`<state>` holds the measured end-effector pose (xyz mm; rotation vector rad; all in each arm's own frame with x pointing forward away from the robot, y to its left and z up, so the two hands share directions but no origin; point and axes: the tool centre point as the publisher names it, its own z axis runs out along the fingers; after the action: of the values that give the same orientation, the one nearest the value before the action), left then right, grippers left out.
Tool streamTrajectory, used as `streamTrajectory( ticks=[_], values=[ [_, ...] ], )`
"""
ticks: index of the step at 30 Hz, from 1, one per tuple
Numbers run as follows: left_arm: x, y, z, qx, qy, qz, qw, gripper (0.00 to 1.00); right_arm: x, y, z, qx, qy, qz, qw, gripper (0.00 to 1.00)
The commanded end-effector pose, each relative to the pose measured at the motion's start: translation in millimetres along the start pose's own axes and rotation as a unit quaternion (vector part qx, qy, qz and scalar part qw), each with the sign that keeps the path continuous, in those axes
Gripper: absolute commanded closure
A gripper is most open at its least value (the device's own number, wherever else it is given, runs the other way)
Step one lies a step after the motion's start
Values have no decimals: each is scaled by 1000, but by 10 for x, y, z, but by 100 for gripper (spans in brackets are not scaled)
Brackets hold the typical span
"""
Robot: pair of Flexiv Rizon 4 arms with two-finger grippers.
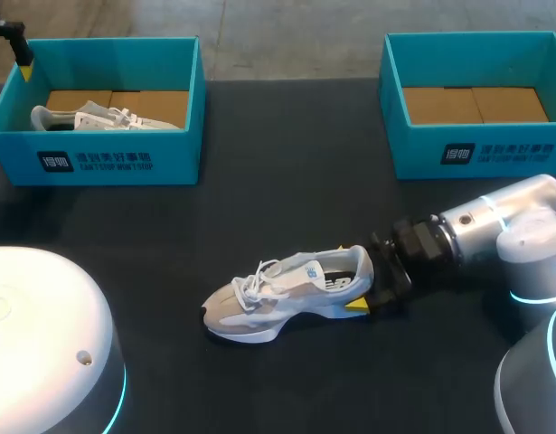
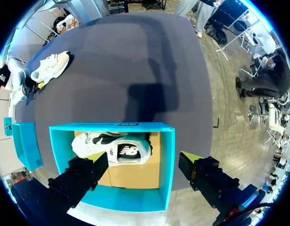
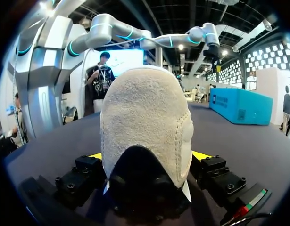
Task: Take the shoe out of the shoebox, open the shoe tongue, remove and reinsert the insole, then place the shoe into the shoebox
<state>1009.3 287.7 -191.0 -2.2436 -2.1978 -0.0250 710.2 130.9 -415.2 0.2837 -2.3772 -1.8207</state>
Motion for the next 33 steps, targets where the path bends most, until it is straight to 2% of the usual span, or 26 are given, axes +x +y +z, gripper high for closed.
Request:
streamTrajectory(
  ticks=[1, 2, 11, 33],
  values=[
    [2, -2, -6, 0, 2, 0, 1000, 0, 15, 24, 8, 2, -4, -2, 1000, 98],
    [2, -2, -6, 0, 2, 0, 1000, 0, 18, 24, 9, 1, -4, -3, 1000, 100],
    [2, -2, -6, 0, 2, 0, 1000, 0, 66, 29, 27, -3, -17, -5, 1000, 100],
    [2, -2, -6, 0, 2, 0, 1000, 0, 152, 74, 17, -12, -85, -9, 996, 100]
  ],
)
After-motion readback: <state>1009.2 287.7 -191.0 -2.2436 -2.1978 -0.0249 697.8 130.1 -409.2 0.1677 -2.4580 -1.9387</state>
